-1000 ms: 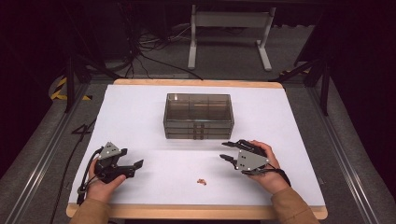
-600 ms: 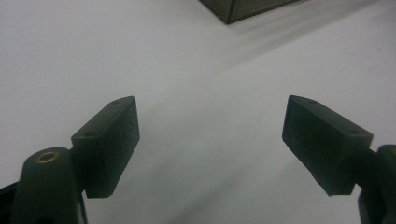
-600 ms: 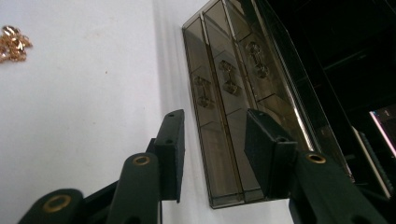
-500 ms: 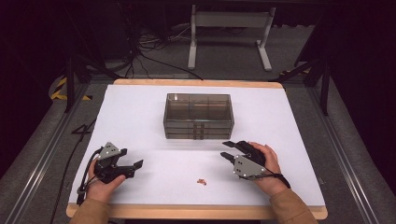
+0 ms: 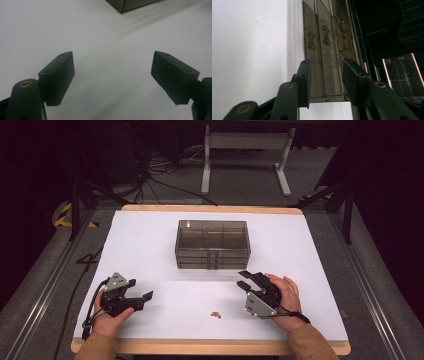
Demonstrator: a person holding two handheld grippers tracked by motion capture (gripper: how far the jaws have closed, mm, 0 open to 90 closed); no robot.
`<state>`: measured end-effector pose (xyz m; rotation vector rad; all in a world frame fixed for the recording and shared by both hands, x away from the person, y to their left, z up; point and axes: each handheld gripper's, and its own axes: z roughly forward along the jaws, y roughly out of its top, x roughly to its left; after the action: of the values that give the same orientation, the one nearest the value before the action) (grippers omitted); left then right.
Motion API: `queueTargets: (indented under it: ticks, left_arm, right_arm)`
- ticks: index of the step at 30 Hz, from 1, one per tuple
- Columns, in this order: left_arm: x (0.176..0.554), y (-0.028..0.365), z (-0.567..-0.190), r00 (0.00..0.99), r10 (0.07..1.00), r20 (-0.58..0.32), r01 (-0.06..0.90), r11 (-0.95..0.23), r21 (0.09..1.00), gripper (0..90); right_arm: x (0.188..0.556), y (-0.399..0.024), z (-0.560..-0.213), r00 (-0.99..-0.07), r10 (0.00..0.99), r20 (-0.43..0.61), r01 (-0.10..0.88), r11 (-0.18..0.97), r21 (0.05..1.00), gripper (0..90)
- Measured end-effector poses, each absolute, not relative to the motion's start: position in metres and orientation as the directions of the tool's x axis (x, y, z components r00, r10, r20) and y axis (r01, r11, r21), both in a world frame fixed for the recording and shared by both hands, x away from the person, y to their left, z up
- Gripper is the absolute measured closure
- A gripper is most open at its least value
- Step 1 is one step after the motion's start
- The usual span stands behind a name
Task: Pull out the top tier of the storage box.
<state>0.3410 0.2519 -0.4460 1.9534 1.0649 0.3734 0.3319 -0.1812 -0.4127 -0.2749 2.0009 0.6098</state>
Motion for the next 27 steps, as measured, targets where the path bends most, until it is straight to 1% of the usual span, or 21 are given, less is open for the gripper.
queueTargets:
  ticks: [8, 18, 27]
  left_arm:
    - [0.341, 0.252, -0.446, 0.592, 0.796, -0.125, 0.539, -0.276, 0.796, 19.7]
    - [0.342, 0.254, -0.446, 0.587, 0.797, -0.144, 0.545, -0.257, 0.798, 19.6]
    - [0.341, 0.252, -0.446, 0.59, 0.798, -0.123, 0.541, -0.278, 0.794, 19.6]
  right_arm:
    - [0.328, -0.178, -0.412, -0.452, 0.064, -0.89, -0.402, 0.876, 0.267, 63.0]
    - [0.323, -0.171, -0.414, -0.372, 0.026, -0.928, -0.371, 0.912, 0.174, 63.1]
    - [0.321, -0.166, -0.408, -0.319, 0.06, -0.946, -0.303, 0.939, 0.161, 63.4]
